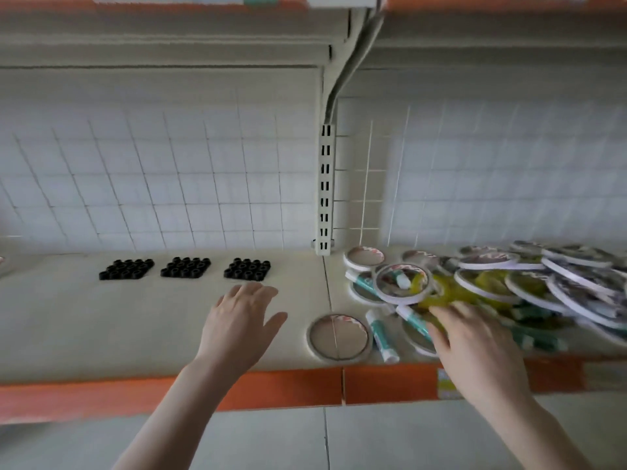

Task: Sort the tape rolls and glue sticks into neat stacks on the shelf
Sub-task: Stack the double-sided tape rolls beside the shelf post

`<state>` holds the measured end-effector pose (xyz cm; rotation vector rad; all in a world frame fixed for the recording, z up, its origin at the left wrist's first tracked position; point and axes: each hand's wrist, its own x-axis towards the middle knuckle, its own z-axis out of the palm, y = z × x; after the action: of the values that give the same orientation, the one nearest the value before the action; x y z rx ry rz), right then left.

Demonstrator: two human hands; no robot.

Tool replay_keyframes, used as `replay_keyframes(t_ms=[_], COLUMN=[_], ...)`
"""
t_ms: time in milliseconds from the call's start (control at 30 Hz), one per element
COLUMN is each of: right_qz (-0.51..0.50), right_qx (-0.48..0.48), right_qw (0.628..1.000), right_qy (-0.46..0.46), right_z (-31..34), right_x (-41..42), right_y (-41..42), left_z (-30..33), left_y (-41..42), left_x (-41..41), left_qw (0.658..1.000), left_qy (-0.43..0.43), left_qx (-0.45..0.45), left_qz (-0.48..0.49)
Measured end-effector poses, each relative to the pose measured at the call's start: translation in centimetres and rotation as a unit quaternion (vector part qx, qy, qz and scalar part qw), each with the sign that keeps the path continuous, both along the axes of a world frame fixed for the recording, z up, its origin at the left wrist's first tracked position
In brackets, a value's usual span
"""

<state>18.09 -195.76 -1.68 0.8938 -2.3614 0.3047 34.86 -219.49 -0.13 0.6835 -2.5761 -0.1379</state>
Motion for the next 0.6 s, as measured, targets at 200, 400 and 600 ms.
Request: replay_keyframes(t_ms=[200, 400, 600], right_qz=[0.069, 0.132, 0.164], right_qx=[-0.027, -0.020, 0.026], right_qw=[0.997, 0.988, 0.983], right_qy=[0.018, 0.072, 0.074], right_z=[-0.4, 0.3, -0.8], right_x=[-2.7, -3.2, -4.5], right_y=[0.9, -1.0, -3.2], left_z=[-0.1, -1.0, -0.8], left_y=[3.8, 3.7, 2.3], left_x=[-2.8, -2.9, -1.6], left_qw=[0.997, 0.984, 0.978], left_qy=[-0.044, -0.093, -0.113], left_qx=[0.035, 0.062, 0.064], left_qz=[-0.061, -0.136, -0.166])
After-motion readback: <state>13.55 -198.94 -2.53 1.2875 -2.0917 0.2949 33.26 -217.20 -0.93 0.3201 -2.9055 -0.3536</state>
